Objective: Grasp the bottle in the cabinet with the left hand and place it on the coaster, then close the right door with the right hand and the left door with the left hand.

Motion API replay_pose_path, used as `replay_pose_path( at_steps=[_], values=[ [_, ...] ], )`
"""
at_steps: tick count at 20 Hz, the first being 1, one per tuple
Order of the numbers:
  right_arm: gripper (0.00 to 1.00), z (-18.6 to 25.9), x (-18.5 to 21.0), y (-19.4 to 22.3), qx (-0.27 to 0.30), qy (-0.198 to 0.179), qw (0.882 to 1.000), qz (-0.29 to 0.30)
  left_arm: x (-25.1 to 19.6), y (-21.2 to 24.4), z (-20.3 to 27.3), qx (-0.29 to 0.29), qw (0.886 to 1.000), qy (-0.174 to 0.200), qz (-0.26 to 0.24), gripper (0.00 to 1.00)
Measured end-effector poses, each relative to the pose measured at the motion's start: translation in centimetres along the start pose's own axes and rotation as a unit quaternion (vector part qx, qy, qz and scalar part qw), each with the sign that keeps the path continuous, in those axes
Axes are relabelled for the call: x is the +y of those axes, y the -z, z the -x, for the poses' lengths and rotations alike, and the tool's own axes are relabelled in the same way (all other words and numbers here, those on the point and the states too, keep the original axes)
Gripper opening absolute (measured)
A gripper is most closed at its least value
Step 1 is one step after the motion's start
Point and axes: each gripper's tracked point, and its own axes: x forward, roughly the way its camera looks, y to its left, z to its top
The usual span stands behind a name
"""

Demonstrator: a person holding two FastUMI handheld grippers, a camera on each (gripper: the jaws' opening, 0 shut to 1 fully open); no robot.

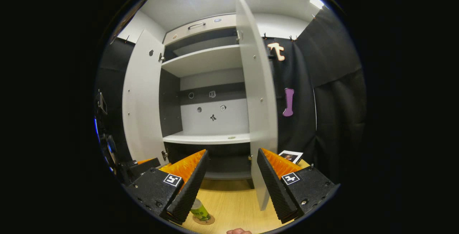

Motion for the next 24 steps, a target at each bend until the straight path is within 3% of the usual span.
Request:
replay_pose_path(
  at_steps=[3,4,6,8,9,13,14,15,20,24],
  values=[
    [0.83,0.6,-5.7,-4.4,-0.034,0.043,0.998,0.02,0.4,1.0,1.3,0.007,1.0,-0.009,-0.012,0.9],
    [0.83,0.4,-7.5,-6.4,-0.049,0.061,0.997,0.024,0.4,1.1,1.6,0.009,1.0,-0.012,-0.014,0.95],
    [0.83,-0.5,-10.7,-9.5,-0.067,0.096,0.993,0.029,0.4,1.5,2.1,0.016,1.0,-0.016,-0.012,0.95],
    [0.83,-1.9,-12.1,-11.5,-0.077,0.105,0.991,0.027,0.4,1.8,2.4,0.021,1.0,-0.022,-0.008,1.0],
    [0.83,-2.8,-12.5,-12.0,-0.079,0.103,0.991,0.024,0.6,1.7,2.5,0.019,0.999,-0.027,-0.009,0.95],
    [0.83,-5.2,-13.3,-12.3,-0.07,0.106,0.991,0.036,1.2,1.6,2.4,0.018,0.999,-0.041,-0.018,0.95],
    [0.83,-5.3,-13.2,-12.5,-0.07,0.108,0.991,0.042,1.4,1.8,2.4,0.021,0.999,-0.044,-0.018,0.9],
    [0.83,-5.3,-13.0,-12.6,-0.071,0.107,0.991,0.046,1.5,2.0,2.4,0.023,0.998,-0.047,-0.017,0.95],
    [0.83,-5.2,-11.9,-12.6,-0.066,0.12,0.989,0.06,2.1,1.4,1.9,0.009,0.998,-0.055,-0.015,0.95],
    [0.82,-5.1,-9.1,-12.2,-0.067,0.086,0.994,0.029,2.7,0.8,1.7,-0.001,0.998,-0.06,-0.016,0.95]
  ],
)
